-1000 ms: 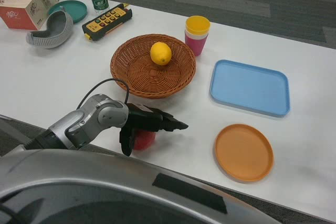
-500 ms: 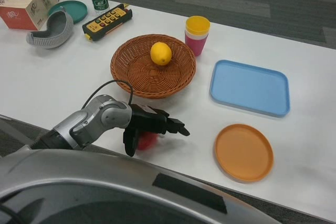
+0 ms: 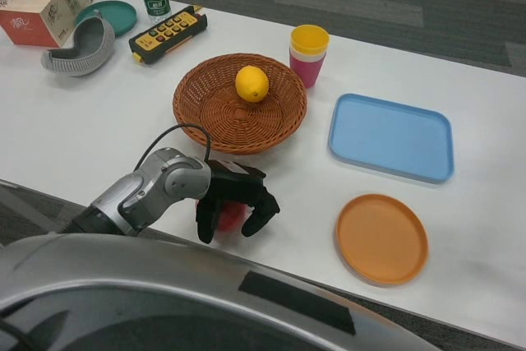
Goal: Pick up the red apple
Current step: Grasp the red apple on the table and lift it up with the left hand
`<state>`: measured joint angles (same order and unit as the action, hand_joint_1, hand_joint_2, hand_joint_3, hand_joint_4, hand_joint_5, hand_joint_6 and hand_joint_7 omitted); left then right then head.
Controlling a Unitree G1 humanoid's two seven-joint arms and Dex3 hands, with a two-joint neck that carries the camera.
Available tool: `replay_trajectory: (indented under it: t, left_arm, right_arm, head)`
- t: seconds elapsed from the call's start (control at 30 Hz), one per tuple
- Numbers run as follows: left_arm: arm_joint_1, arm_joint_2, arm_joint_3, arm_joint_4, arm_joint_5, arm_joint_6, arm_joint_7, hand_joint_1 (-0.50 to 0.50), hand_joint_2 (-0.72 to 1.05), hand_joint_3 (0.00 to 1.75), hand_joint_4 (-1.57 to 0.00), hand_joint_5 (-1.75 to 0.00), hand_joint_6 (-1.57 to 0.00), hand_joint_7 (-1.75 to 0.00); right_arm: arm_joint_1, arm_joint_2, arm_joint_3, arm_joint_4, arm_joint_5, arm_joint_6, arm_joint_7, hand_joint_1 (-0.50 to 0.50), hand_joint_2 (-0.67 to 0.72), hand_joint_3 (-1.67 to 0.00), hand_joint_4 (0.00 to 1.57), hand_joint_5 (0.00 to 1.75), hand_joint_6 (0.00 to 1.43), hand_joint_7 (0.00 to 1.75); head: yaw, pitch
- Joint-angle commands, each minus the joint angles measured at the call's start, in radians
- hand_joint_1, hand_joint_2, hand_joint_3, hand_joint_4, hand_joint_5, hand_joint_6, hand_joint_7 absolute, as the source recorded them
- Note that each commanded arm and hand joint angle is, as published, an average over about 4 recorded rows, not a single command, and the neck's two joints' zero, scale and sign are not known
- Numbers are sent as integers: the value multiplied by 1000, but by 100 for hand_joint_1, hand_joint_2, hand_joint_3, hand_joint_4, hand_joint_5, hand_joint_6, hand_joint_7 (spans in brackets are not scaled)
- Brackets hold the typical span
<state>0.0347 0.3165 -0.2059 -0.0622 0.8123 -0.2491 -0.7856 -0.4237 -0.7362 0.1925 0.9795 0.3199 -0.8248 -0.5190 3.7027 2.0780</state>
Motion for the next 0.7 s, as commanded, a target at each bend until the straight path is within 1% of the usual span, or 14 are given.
replay_trajectory:
  t: [0.03,0.07,0.13,0.17,0.23,0.3,0.43,0.53,0.7]
  left_arm:
    - [-14,-46,40,46,15,-41,-1,50,78,0,-100,-175,-86,-168]
    - [-20,-64,54,56,16,-56,0,50,78,0,-99,-175,-86,-168]
    - [-38,-122,98,88,27,-108,1,50,78,0,-97,-175,-86,-168]
    - [-44,-141,112,98,32,-125,1,50,78,0,-96,-175,-86,-168]
    - [-60,-193,153,127,29,-165,3,50,78,0,-94,-175,-84,-168]
    - [-73,-231,178,157,11,-188,6,50,78,0,-94,-175,-84,-168]
    - [-111,-282,182,205,-22,-207,11,50,78,0,-94,-175,-82,-168]
    - [-149,-342,194,233,-65,-227,16,50,78,0,-91,-175,-78,-168]
    - [-180,-401,206,248,-124,-253,32,50,78,0,-84,-175,-67,-168]
  right_arm:
    - [13,-22,-9,-13,9,-7,0,-42,72,0,0,0,0,0]
    - [14,-23,-9,-14,9,-7,0,-42,72,0,0,0,0,0]
    - [16,-23,-10,-17,9,-6,0,-42,72,0,0,0,0,0]
    - [16,-23,-10,-18,10,-6,0,-42,72,0,0,0,0,0]
    - [20,-23,-11,-22,10,-6,0,-42,72,0,0,0,0,0]
    - [24,-25,-16,-25,10,-7,0,-42,72,0,0,0,0,0]
    - [28,-28,-28,-27,10,-7,0,-42,72,0,0,0,0,0]
    - [29,-33,-31,-25,10,-7,0,-42,72,0,0,0,0,0]
    - [28,-37,-34,-16,10,-7,0,-42,72,0,0,0,0,0]
  head:
    - [-1,2]
    - [-1,2]
    - [-10,4]
    - [-14,5]
    - [-27,6]
    - [-35,8]
    - [-43,8]
    - [-49,10]
    - [-76,27]
